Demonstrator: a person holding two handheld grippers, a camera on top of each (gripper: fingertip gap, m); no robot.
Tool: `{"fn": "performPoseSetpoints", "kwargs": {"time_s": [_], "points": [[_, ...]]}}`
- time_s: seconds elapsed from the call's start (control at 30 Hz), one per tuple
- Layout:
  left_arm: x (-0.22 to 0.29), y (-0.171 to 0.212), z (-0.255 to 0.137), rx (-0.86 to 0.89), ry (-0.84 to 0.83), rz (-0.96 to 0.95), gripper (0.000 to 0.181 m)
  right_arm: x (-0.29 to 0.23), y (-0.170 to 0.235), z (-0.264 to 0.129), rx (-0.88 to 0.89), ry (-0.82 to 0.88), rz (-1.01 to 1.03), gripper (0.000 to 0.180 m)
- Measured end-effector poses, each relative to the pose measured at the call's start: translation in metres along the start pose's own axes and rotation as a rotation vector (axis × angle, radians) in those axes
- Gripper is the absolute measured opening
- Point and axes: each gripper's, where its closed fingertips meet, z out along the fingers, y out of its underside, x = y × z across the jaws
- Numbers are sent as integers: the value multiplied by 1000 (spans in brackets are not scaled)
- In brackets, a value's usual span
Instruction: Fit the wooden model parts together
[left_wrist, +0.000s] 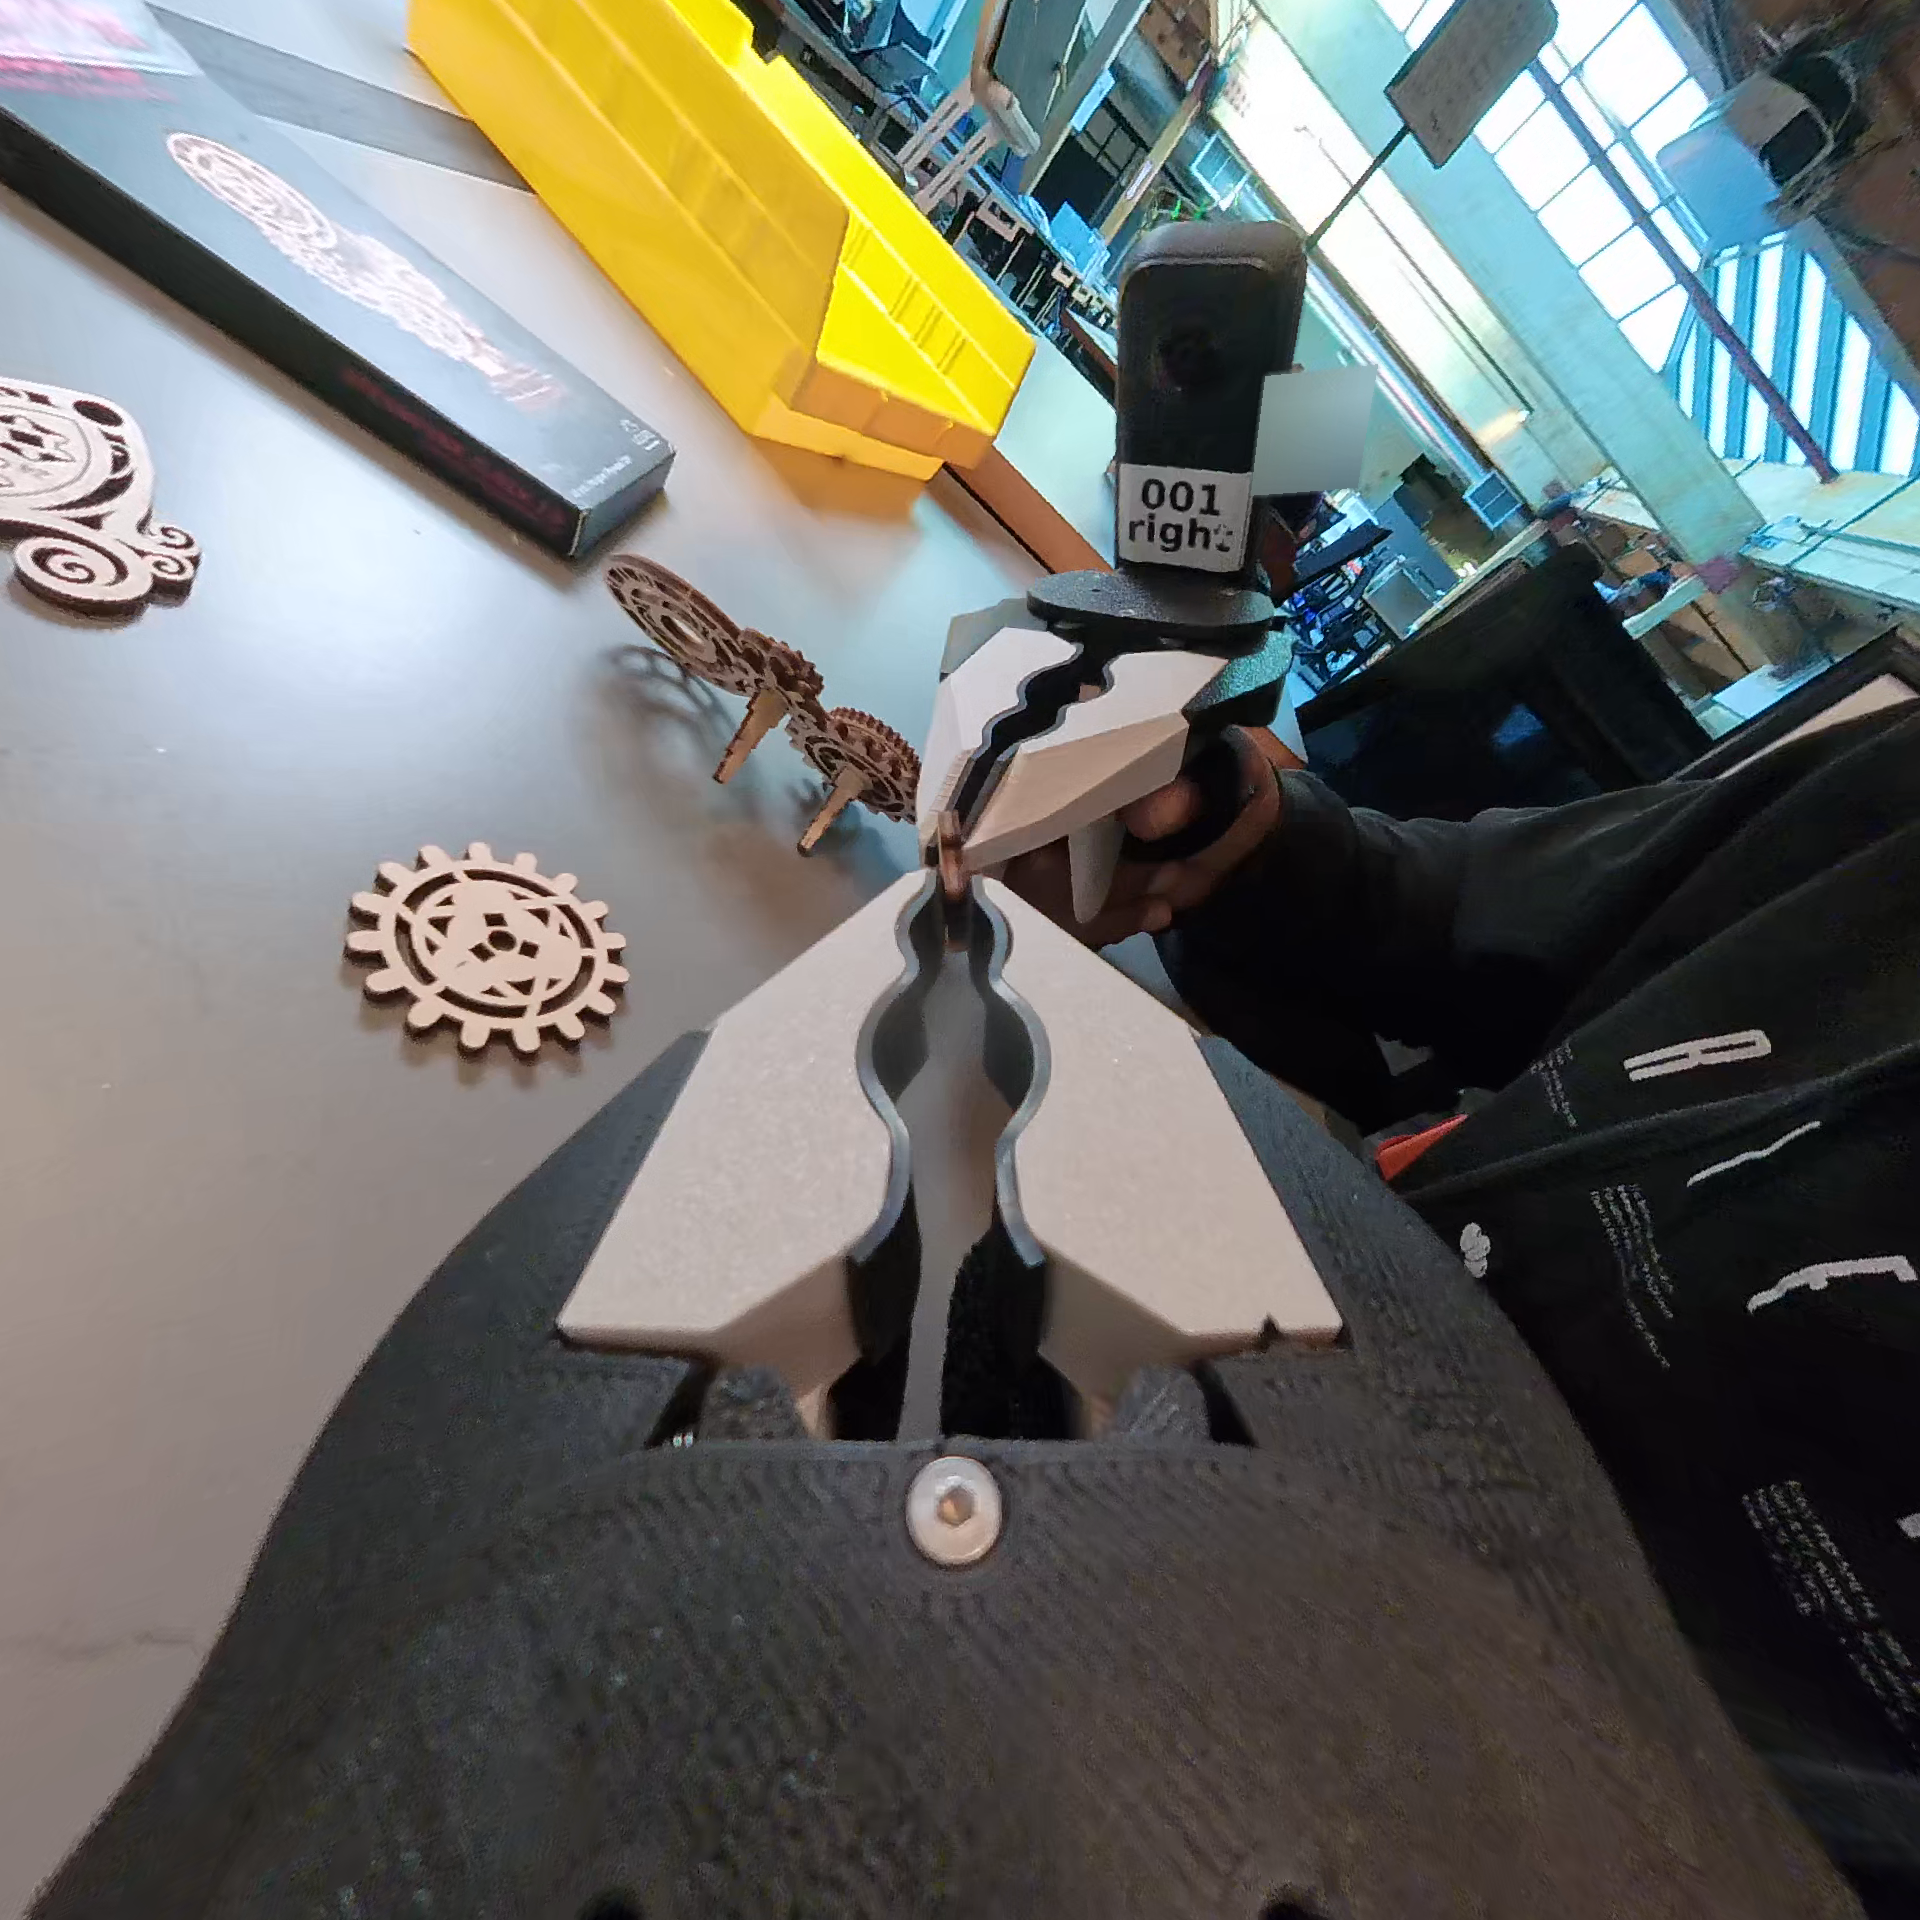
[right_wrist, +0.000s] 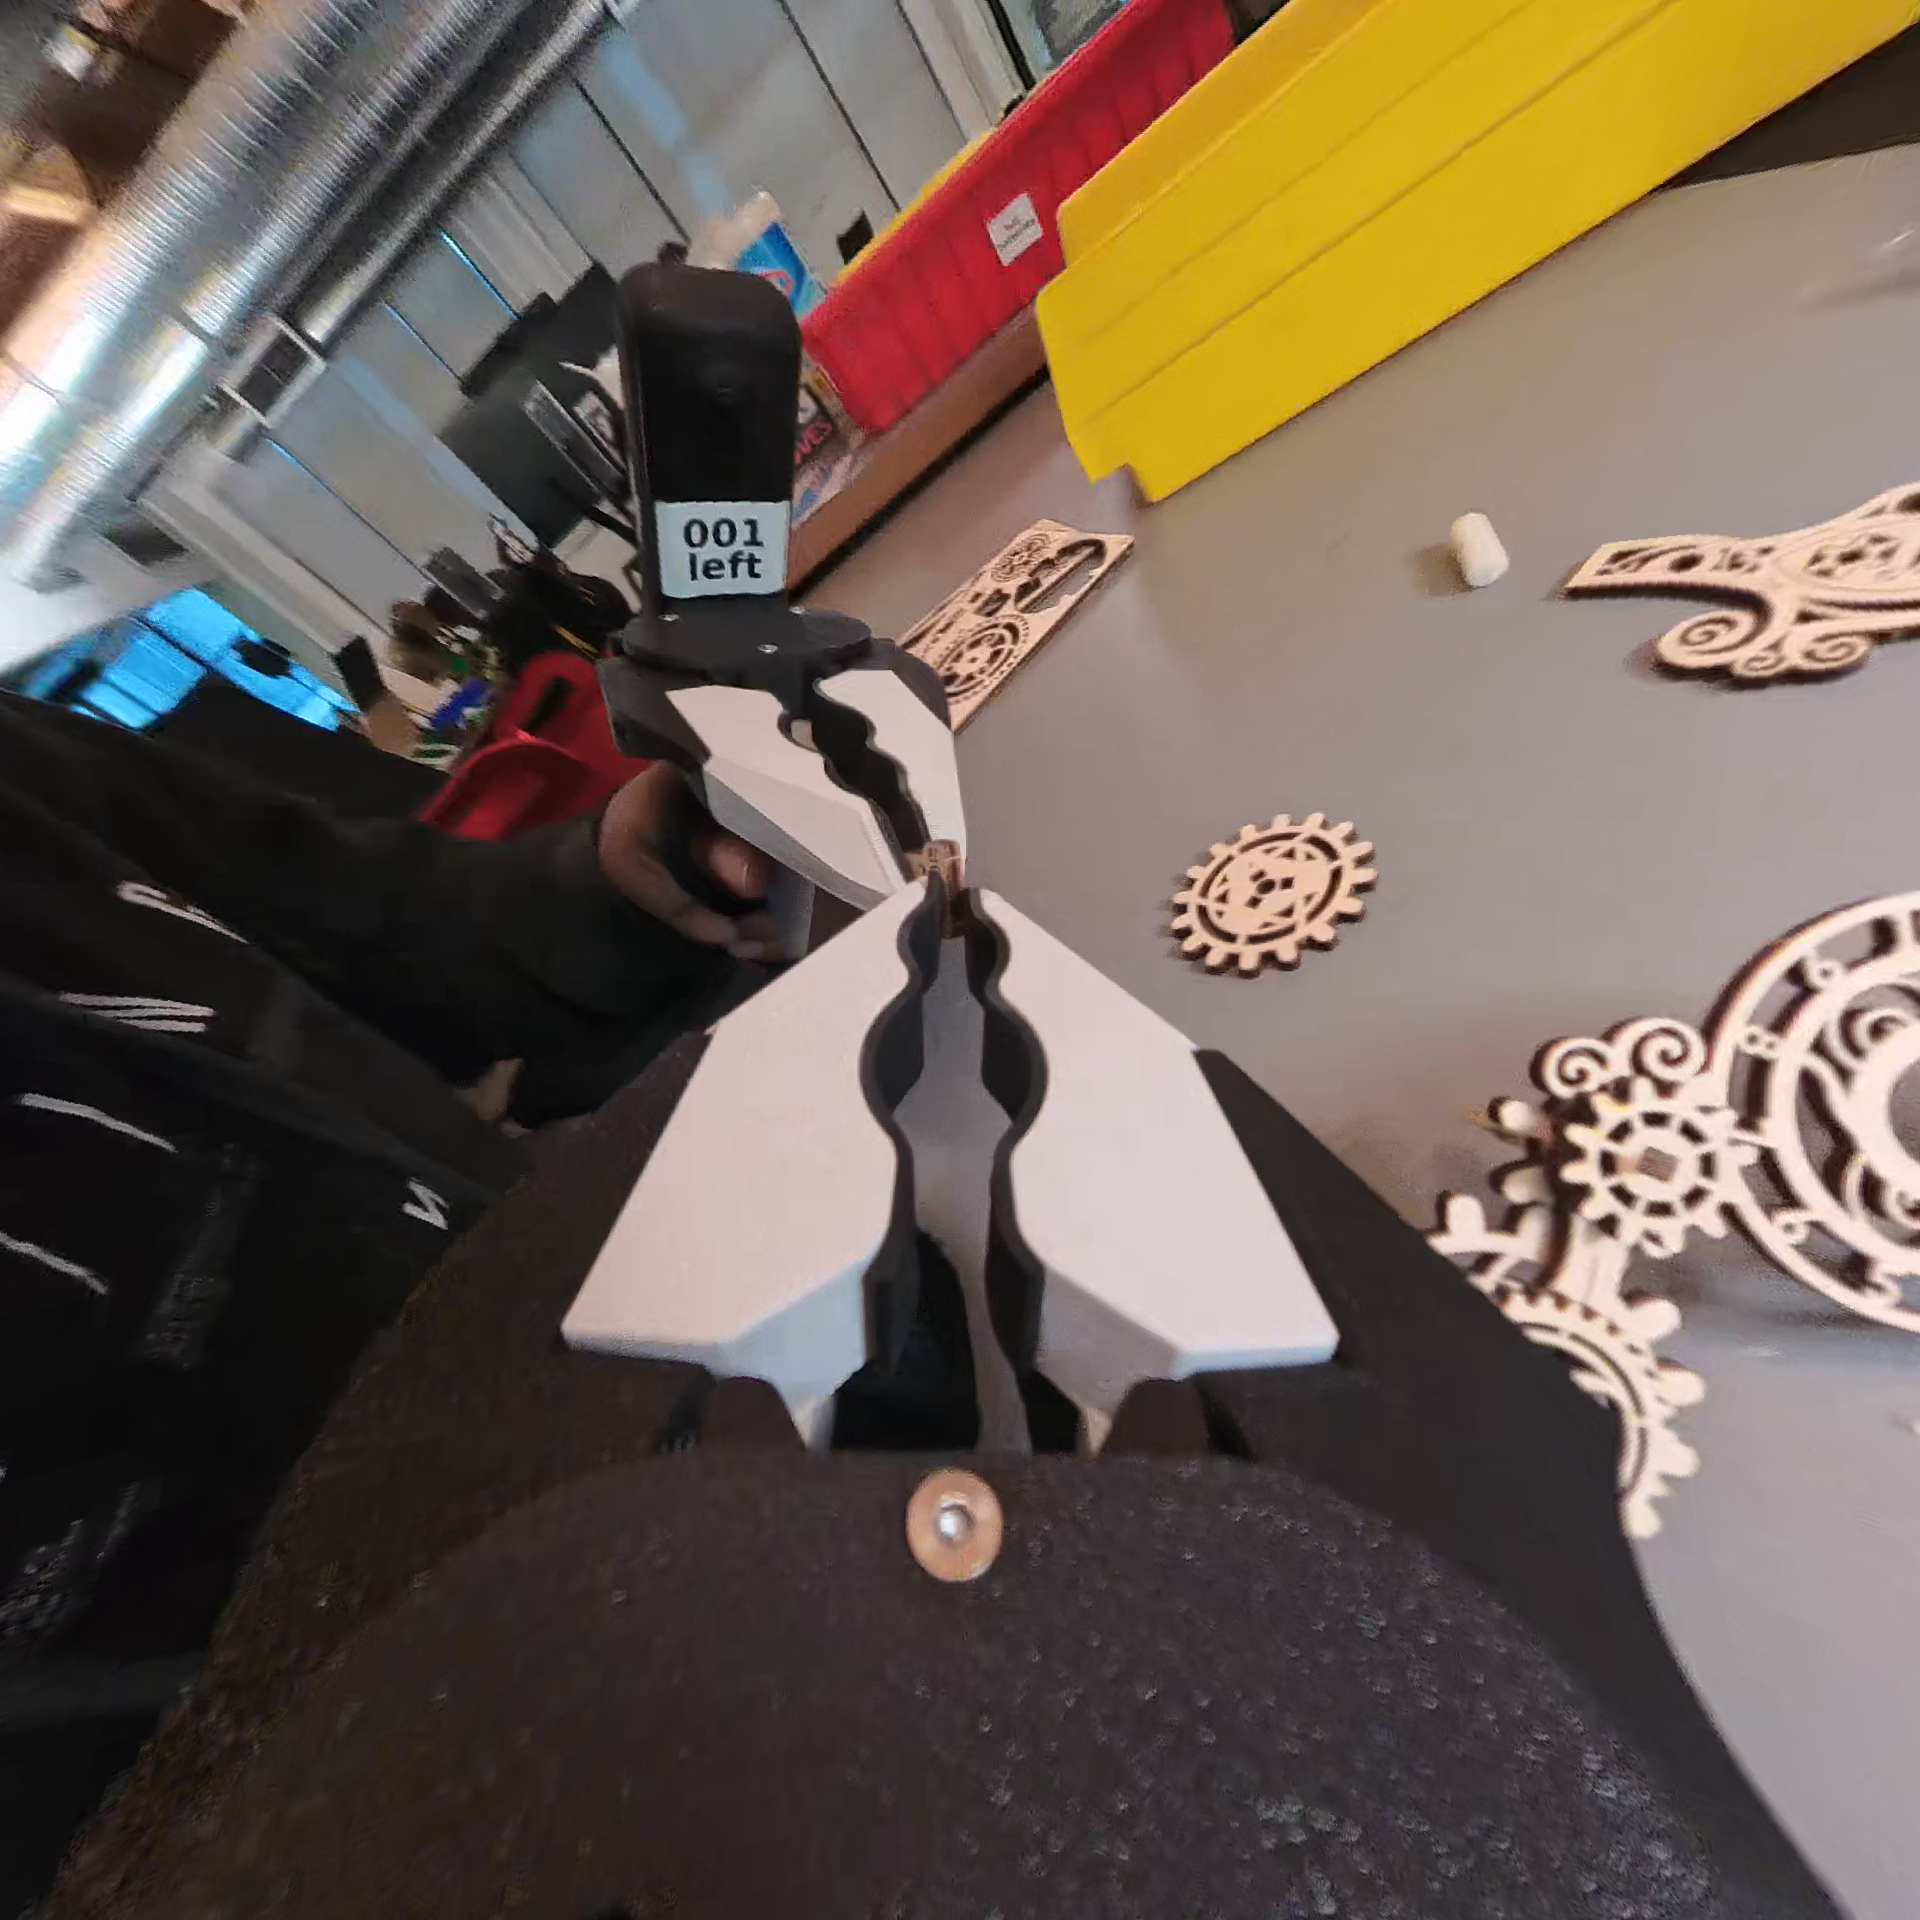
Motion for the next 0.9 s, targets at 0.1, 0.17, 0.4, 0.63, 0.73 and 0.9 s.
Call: {"fn": "performPoseSetpoints", "kwargs": {"time_s": [0.1,0.17,0.4,0.63,0.73,0.9], "points": [[5,-2,-2,13,25,1,2,-6,-1,-1,7,-53,50,1],[9,-3,-3,23,43,-1,2,-9,-3,-2,19,-93,97,1],[13,-3,-4,21,42,17,3,-13,-3,-2,3,-83,65,1],[-2,2,-2,-11,-74,70,3,0,3,4,-58,189,-294,0],[-7,2,-2,-18,-108,96,3,6,3,5,-64,287,-432,0],[-8,1,-1,-8,-101,104,3,9,2,4,-29,221,-272,0]]}}
